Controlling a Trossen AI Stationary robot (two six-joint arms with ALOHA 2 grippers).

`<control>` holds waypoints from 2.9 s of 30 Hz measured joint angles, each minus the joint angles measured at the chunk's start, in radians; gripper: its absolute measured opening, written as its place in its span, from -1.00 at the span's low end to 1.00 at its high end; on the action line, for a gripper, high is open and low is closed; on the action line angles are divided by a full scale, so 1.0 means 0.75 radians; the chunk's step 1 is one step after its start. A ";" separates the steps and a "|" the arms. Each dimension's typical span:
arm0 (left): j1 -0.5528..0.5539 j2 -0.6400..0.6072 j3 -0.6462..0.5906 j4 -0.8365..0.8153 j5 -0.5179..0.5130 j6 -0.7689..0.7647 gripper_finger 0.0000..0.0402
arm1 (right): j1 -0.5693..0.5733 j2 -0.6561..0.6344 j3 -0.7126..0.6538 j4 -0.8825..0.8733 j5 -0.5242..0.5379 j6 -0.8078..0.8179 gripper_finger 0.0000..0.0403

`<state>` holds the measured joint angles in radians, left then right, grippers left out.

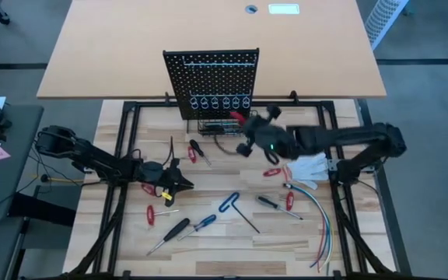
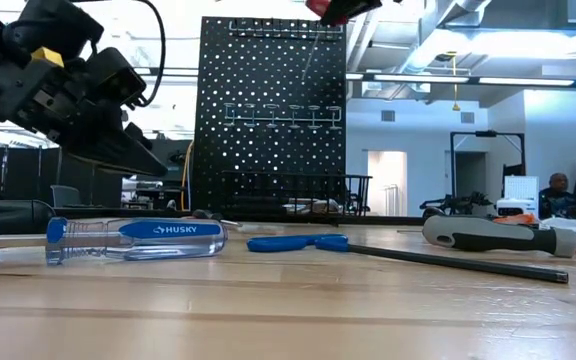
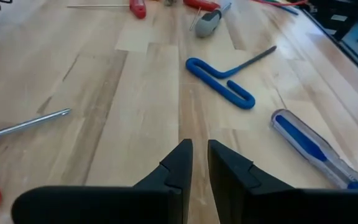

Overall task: Hang tools onto peg board
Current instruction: Hang the red Allen wrench on the pegboard

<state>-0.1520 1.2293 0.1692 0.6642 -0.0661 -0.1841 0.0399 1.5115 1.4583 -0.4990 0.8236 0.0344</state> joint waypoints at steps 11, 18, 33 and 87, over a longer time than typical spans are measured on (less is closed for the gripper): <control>0.000 0.000 0.001 -0.033 -0.003 -0.004 -0.76 | -0.337 0.189 0.500 -0.657 -0.277 0.066 -0.77; 0.000 0.000 0.001 -0.034 -0.003 -0.007 -0.76 | -0.462 0.273 0.581 -0.747 -0.524 0.063 -0.77; -0.001 0.000 0.001 -0.035 -0.003 -0.025 -0.76 | -0.540 0.326 0.582 -0.796 -0.577 0.027 -0.77; -0.101 0.001 0.001 0.070 -0.061 0.074 -0.76 | 0.195 -0.039 -0.746 -0.511 -0.844 0.510 -0.18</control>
<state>-0.2279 1.2297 0.1699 0.7163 -0.1122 -0.1284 0.1861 1.4824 0.8987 -0.8823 0.1904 0.4168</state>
